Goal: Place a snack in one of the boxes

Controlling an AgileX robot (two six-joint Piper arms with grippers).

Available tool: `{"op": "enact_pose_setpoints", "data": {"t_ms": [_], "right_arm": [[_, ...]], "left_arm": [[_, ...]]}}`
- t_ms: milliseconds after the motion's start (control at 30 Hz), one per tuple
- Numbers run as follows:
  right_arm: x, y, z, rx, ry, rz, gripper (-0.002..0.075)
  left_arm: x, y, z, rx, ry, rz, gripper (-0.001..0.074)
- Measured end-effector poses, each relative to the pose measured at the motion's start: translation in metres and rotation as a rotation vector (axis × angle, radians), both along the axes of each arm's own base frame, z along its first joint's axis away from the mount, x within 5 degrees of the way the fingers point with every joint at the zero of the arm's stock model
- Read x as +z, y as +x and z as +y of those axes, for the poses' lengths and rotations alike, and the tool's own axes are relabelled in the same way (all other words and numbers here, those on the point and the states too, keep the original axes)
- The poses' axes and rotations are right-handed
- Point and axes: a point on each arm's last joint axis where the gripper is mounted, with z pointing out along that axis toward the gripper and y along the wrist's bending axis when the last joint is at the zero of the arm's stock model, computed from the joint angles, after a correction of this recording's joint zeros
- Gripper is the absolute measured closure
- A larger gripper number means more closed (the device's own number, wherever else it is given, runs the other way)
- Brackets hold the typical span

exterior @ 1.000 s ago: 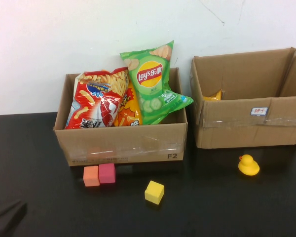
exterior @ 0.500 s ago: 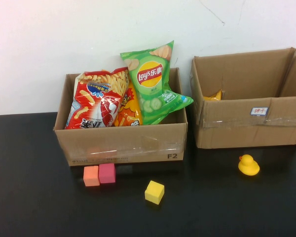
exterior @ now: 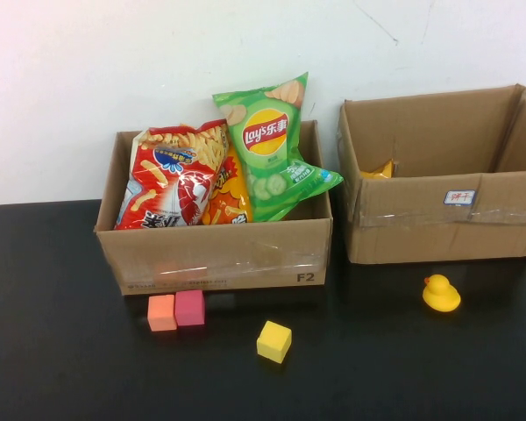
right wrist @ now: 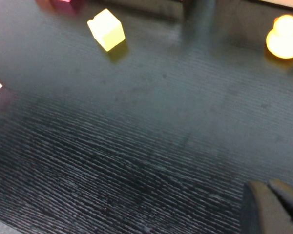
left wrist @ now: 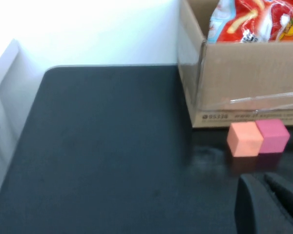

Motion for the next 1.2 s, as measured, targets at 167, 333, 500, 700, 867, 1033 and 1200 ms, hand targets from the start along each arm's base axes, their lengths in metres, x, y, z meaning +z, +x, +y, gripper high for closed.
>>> {"op": "enact_pose_setpoints", "data": {"t_ms": [167,333,500,700,867,1033,1200], "right_arm": [[0.0000,0.0000,0.0000,0.000,0.000,0.000,0.0724],[0.0000,0.0000,0.0000,0.000,0.000,0.000,0.0724],[0.0000,0.0000,0.0000,0.000,0.000,0.000,0.0724],[0.0000,0.0000,0.0000,0.000,0.000,0.000,0.0725],[0.0000,0.0000,0.0000,0.000,0.000,0.000,0.0725],[0.0000,0.0000,0.0000,0.000,0.000,0.000,0.0725],[0.0000,0.0000,0.0000,0.000,0.000,0.000,0.0725]], "left_arm": [[-0.0001,-0.0004,0.0002,-0.004,0.027,0.010,0.0736],[-0.0001,-0.0004,0.0002,-0.004,0.027,0.010,0.0736],[-0.0001,-0.0004,0.0002,-0.004,0.027,0.010,0.0736],[-0.0001,-0.0004,0.0002,-0.003,0.022,0.010,0.0736],[-0.0001,-0.0004,0.0002,-0.003,0.022,0.010,0.0736],[-0.0001,-0.0004,0.0002,-0.003,0.022,0.010,0.0736],[-0.0001,-0.0004,0.0002,-0.003,0.022,0.010,0.0736]]}}
